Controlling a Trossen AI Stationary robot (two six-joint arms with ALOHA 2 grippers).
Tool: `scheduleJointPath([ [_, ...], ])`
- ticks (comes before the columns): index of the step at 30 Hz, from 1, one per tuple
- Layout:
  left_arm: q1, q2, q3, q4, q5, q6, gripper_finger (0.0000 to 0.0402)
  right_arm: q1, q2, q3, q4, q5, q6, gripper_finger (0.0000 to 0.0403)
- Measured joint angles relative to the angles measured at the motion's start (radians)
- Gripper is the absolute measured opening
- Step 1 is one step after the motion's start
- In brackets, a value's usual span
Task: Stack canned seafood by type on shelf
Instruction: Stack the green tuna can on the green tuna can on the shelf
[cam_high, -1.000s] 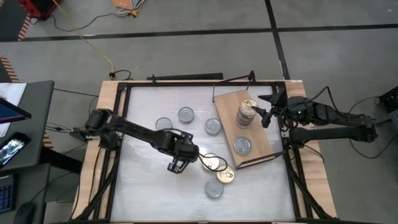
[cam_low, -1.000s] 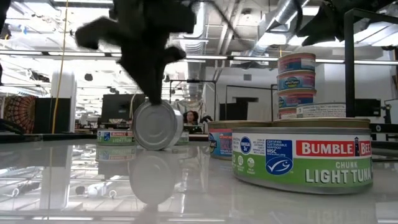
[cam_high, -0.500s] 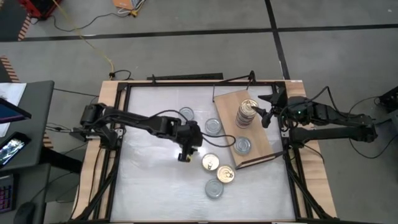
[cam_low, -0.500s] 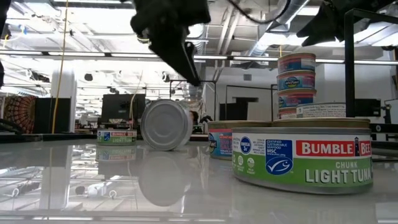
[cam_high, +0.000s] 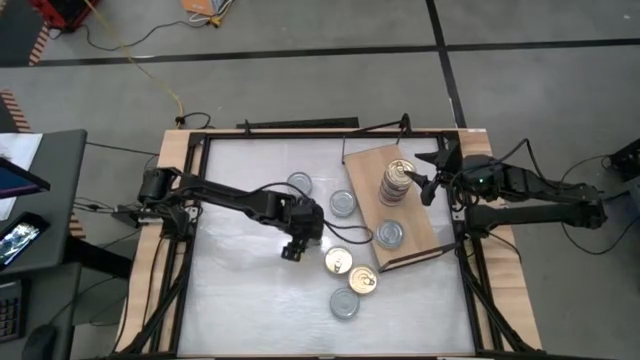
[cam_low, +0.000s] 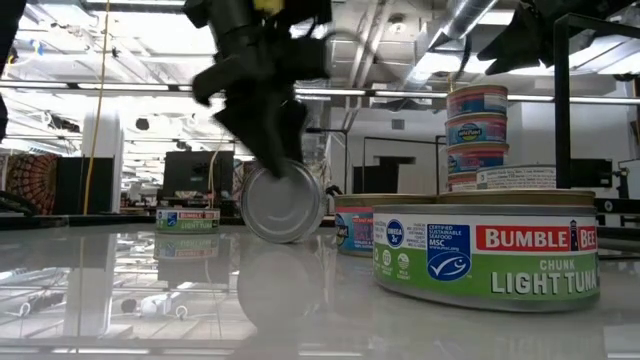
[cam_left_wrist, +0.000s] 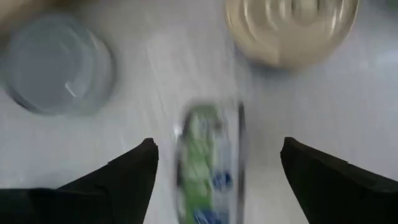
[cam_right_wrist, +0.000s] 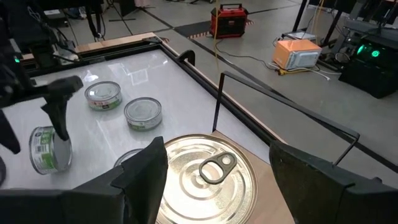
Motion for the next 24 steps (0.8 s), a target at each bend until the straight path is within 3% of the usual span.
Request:
scheduleJointPath([
  [7,0.005,0.057,-0.002,-0.051,0.047,0.025,0.0284,0.0,0.0,0.0,0.0,0.0,0.0,0.0306],
  [16,0.032,0.047,0.048,-0.089,0.061,-0.044,0.0132,0.0,0.0,0.0,0.0,0.0,0.0,0.0306],
  [24,0.074,0.049,0.139,-0.09,0.151,-0.119,0.0128,0.0,0.0,0.0,-0.011,0.0,-0.001,0.0306],
])
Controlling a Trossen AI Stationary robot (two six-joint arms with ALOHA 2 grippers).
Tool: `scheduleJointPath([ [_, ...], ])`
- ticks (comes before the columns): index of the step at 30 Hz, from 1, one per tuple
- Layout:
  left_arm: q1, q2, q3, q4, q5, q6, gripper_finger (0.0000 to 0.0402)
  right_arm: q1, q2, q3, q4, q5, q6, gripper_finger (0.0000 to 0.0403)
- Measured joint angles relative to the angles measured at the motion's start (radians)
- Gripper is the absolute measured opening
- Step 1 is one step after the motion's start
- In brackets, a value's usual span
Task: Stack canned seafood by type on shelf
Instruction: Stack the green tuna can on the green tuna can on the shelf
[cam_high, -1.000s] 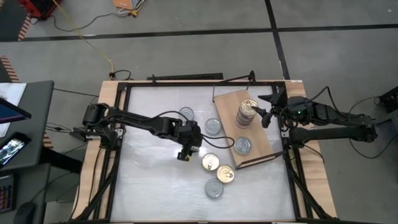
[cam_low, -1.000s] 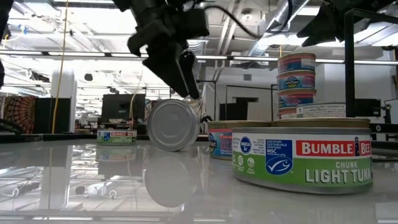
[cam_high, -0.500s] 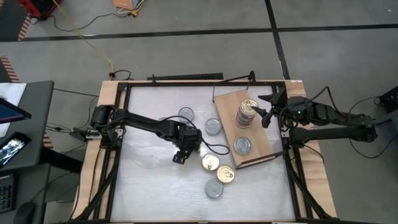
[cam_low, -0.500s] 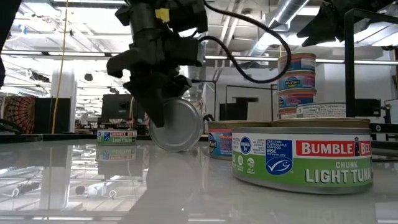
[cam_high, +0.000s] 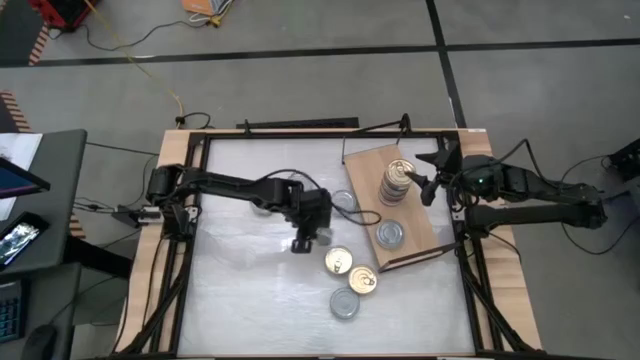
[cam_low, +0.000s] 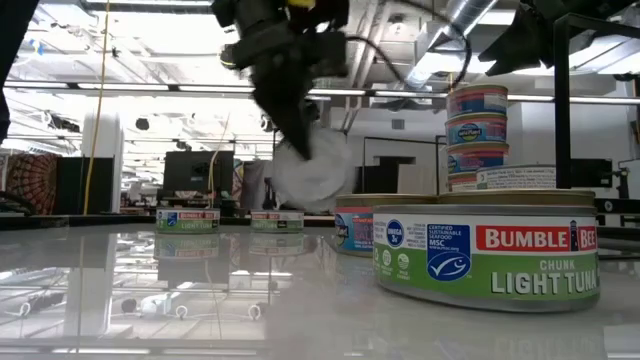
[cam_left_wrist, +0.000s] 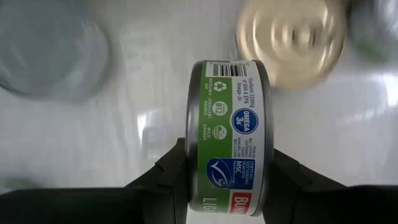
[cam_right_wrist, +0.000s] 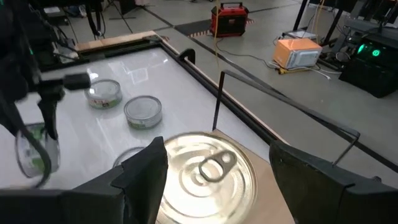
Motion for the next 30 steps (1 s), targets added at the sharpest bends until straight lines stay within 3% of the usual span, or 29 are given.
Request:
scheduleJointPath([
  [8,0.048,0.0,0.006,0.352,0.053,-0.209,0.0131,0.0,-0.075,0.0,-0.058,0.0,0.0,0.0306],
  [13,0.071,0.018,0.008,0.618,0.147,-0.402,0.0138,0.0,-0.136,0.0,-0.064,0.0,0.002,0.0306],
  [21,0.072,0.159,0.008,0.947,0.192,-0.555,0.0137,0.0,-0.157,0.0,-0.088,0.0,0.008,0.0306],
  [30,0.073,0.27,0.007,1.176,0.224,-0.764,0.0139,0.0,-0.157,0.0,-0.088,0.0,0.004,0.0306],
])
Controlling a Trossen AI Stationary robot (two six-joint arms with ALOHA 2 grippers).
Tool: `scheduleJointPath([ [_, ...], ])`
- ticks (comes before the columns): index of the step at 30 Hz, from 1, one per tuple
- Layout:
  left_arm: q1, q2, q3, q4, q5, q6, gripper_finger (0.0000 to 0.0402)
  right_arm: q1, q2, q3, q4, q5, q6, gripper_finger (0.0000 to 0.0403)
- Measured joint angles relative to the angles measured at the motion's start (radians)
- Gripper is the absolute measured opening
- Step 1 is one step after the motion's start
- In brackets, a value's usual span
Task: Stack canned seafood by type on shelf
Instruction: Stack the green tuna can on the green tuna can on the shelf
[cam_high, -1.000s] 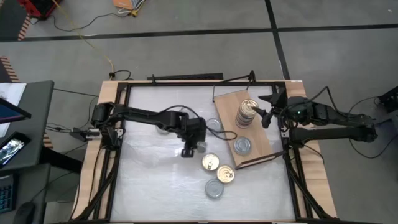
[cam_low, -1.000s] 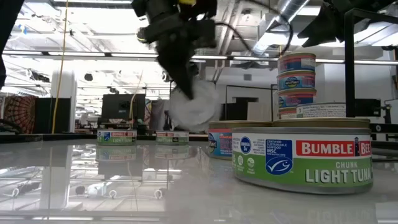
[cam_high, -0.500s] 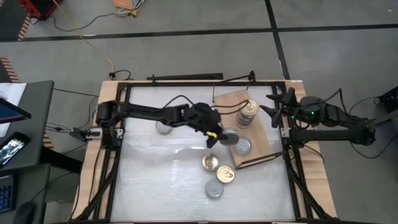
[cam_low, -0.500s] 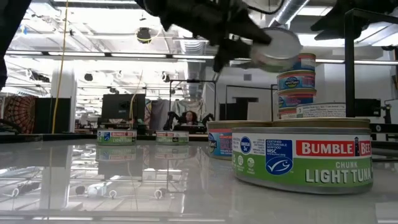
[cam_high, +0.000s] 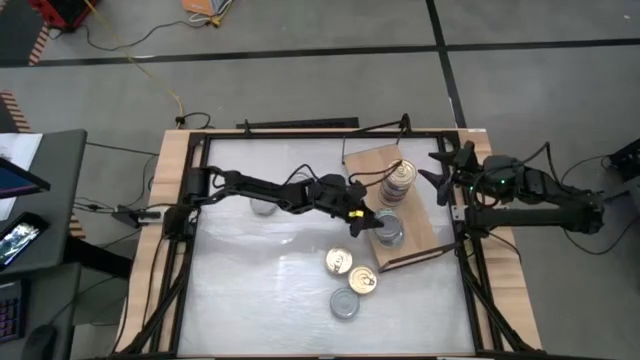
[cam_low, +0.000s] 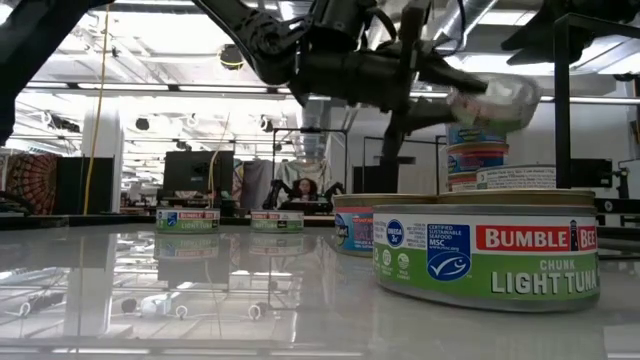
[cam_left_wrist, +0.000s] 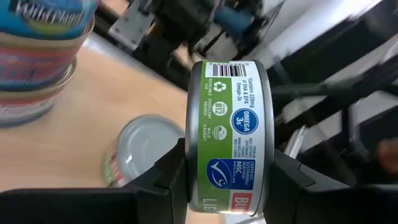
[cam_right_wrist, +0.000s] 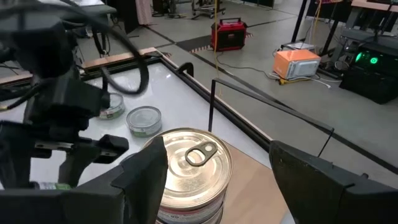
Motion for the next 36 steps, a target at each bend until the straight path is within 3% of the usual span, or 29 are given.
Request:
scheduleJointPath([
  [6,-0.011,0.019,0.0,0.047,-0.008,-0.111,0.014,0.0,0.0,0.0,0.001,0.0,0.0,0.0306],
  [23,-0.087,0.032,0.001,0.073,-0.276,-0.118,0.0141,0.0,0.0,0.0,0.009,0.0,0.001,0.0306],
  [28,-0.088,0.102,0.01,0.177,-0.262,-0.208,0.0141,0.0,0.0,0.0,0.009,0.0,0.001,0.0306],
  [33,-0.071,0.134,0.051,0.208,-0.152,-0.236,0.0141,0.001,0.0,0.0,0.004,0.0,0.004,0.0306],
  [36,-0.07,0.13,0.061,0.199,-0.168,-0.23,0.0141,0.0,0.0,0.0,0.004,0.0,-0.001,0.0306],
])
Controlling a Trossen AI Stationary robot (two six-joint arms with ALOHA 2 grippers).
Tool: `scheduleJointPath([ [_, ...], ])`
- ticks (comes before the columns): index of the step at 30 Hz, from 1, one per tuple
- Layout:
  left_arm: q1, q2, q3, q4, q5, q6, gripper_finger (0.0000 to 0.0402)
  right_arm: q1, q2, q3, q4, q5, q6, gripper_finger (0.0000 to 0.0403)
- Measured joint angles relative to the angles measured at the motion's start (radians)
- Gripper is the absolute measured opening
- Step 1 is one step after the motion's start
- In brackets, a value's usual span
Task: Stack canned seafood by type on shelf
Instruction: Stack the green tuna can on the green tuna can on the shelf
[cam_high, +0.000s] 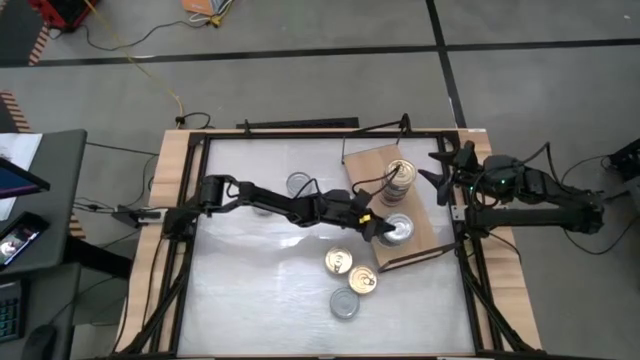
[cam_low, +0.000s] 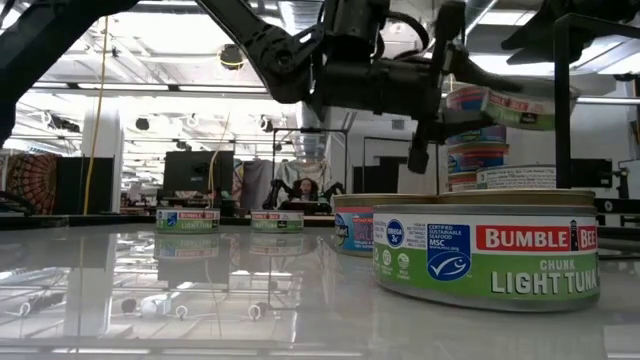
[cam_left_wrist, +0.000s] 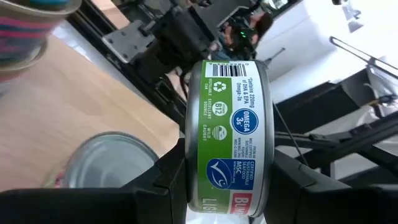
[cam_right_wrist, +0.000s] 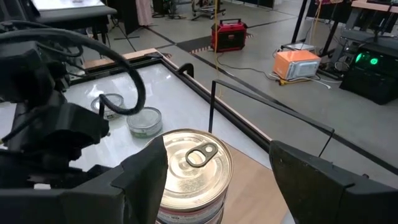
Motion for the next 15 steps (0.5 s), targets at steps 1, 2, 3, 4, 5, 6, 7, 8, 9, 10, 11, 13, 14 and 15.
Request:
scheduleJointPath([
  [1,-0.001,0.0,0.0,-0.002,-0.001,0.0,0.0141,0.0,0.0,0.0,0.0,0.0,0.0,0.0306],
  [2,-0.001,0.001,0.0,-0.011,-0.001,-0.001,0.0141,0.0,0.0,0.0,0.0,0.0,0.0,0.0306],
  [3,-0.002,0.003,-0.001,-0.023,0.0,-0.001,0.0141,0.0,0.0,0.0,0.0,0.0,0.0,0.0306],
  [4,-0.002,0.003,-0.001,-0.039,-0.002,-0.001,0.0141,0.0,0.0,0.0,0.0,0.0,0.0,0.0306],
  [5,-0.002,0.003,-0.002,-0.051,-0.007,-0.001,0.0141,0.0,0.0,0.0,0.0,0.0,0.0,0.0306],
  [6,-0.003,0.003,-0.002,-0.065,-0.01,-0.001,0.0141,0.0,0.0,0.0,0.0,0.0,0.0,0.0306],
  [7,-0.003,0.003,-0.002,-0.077,-0.01,-0.001,0.0141,0.0,0.0,0.0,0.001,0.0,0.0,0.0306],
  [8,-0.003,0.003,-0.002,-0.087,-0.009,-0.001,0.0141,0.0,0.0,0.0,0.002,0.0,0.0,0.0306],
  [9,-0.004,0.003,-0.002,-0.097,-0.006,-0.001,0.0141,0.0,0.0,0.0,0.003,0.0,0.0,0.0306],
  [10,-0.005,0.003,-0.002,-0.107,-0.002,-0.001,0.0141,0.0,0.0,0.0,0.004,0.0,0.0,0.0306],
  [11,-0.007,0.003,-0.002,-0.117,0.0,-0.001,0.0141,0.0,0.0,0.0,0.004,0.0,0.0,0.0306],
  [13,-0.01,0.003,-0.002,-0.133,0.005,0.009,0.0141,0.0,0.0,0.0,0.004,0.0,-0.001,0.0306],
  [14,-0.01,0.003,-0.002,-0.139,0.007,0.011,0.0141,0.0,0.0,0.0,0.004,0.0,-0.002,0.0306],
  [15,-0.011,0.002,-0.002,-0.145,0.008,0.01,0.0141,0.0,0.0,0.0,0.004,0.0,-0.002,0.0306],
])
